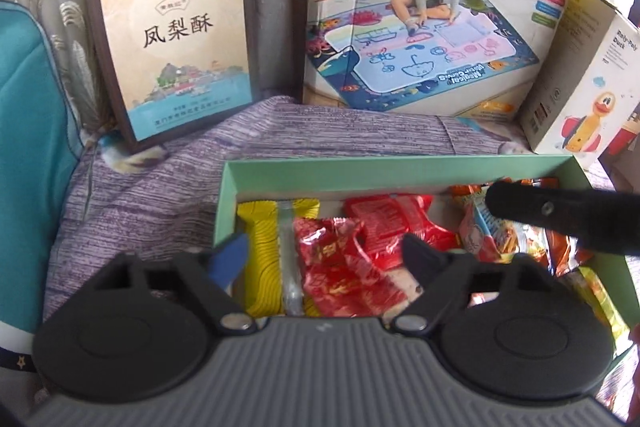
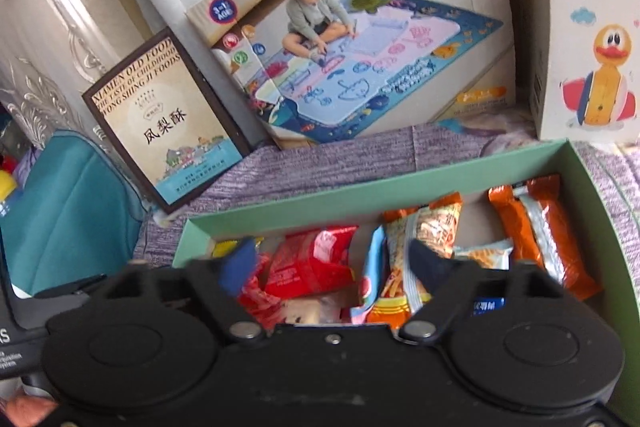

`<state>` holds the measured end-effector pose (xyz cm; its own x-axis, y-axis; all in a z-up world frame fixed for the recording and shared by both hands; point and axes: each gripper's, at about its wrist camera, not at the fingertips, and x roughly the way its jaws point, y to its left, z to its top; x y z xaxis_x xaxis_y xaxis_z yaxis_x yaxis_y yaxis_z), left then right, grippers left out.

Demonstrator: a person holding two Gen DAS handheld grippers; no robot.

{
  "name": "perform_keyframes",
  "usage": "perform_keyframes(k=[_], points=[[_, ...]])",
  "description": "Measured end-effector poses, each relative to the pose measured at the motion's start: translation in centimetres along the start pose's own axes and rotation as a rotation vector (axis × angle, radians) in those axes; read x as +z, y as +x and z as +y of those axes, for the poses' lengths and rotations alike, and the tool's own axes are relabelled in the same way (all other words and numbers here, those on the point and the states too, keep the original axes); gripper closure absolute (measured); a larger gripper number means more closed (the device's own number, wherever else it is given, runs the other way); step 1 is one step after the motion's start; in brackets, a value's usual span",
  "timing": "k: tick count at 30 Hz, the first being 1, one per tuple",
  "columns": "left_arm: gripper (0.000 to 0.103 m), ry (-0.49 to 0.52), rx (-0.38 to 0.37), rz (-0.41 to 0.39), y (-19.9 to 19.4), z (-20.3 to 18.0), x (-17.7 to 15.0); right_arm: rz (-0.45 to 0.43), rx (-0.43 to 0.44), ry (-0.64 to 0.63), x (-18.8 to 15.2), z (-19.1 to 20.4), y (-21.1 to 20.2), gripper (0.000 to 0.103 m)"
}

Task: Organize snacks
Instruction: 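Move both grippers back over the loose candies on the cloth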

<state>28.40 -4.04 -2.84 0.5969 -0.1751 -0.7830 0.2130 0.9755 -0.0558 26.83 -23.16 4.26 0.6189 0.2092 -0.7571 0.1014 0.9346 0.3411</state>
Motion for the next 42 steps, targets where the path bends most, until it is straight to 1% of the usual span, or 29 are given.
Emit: perform_keyframes(k=[1, 2, 3, 6, 9, 15, 19, 23, 26, 29, 31, 34, 38, 42], points=[[0.009, 0.010, 0.003, 0.000, -0.2, 0.0, -0.2, 0.003, 0.001, -0.006, -0.1, 0.2, -0.3, 0.001], [0.005, 0.013, 0.009, 0.003, -0.4, 0.0, -0.4, 0.008, 0.003, -0.007, -0.2, 0.3, -0.4, 0.000], [0.004, 0.011, 0.016, 0.006, -0.5, 0.1, -0.6, 0.015, 0.006, -0.006, -0.3, 0.5, -0.5, 0.000], [0.003, -0.016, 0.012, 0.017, -1.3, 0.3, -1.2, 0.040, 0.025, 0.003, -1.0, 0.9, -1.2, 0.000], [0.001, -0.044, -0.002, 0.028, -2.4, 0.4, -1.8, 0.048, 0.018, -0.021, -2.1, 1.6, -2.3, 0.000], [0.000, -0.020, -0.004, 0.021, -5.5, -0.6, -3.3, 0.053, 0.008, -0.025, -3.4, 2.5, -5.1, 0.000], [0.000, -0.034, -0.019, 0.007, -7.8, -1.0, -4.1, 0.025, 0.015, -0.011, -3.9, 2.7, -8.0, 0.000], [0.000, -0.030, -0.015, -0.006, -10.1, -1.2, -5.2, -0.004, 0.018, -0.008, -4.8, 2.8, -10.7, 0.000], [0.000, -0.031, -0.013, -0.018, -11.7, -0.9, -6.4, -0.022, 0.021, -0.002, -6.2, 2.3, -12.3, 0.000], [0.000, -0.037, 0.000, -0.017, -12.9, -0.5, -7.7, -0.045, 0.051, -0.007, -7.9, 1.6, -13.6, 0.000], [0.000, -0.048, 0.008, -0.011, -13.4, -0.1, -8.5, -0.039, 0.046, -0.027, -9.1, 1.2, -14.2, 0.000], [0.000, -0.062, 0.019, 0.000, -13.7, 0.6, -10.0, -0.001, 0.049, -0.038, -10.5, 0.9, -14.6, 0.000], [0.000, -0.089, 0.042, 0.015, -13.6, 1.8, -12.2, 0.004, -0.020, -0.054, -12.6, 0.5, -15.0, 0.000], [0.000, -0.107, 0.064, 0.046, -13.0, 3.2, -14.8, 0.033, -0.039, -0.022, -14.4, -0.6, -14.4, 0.000]])
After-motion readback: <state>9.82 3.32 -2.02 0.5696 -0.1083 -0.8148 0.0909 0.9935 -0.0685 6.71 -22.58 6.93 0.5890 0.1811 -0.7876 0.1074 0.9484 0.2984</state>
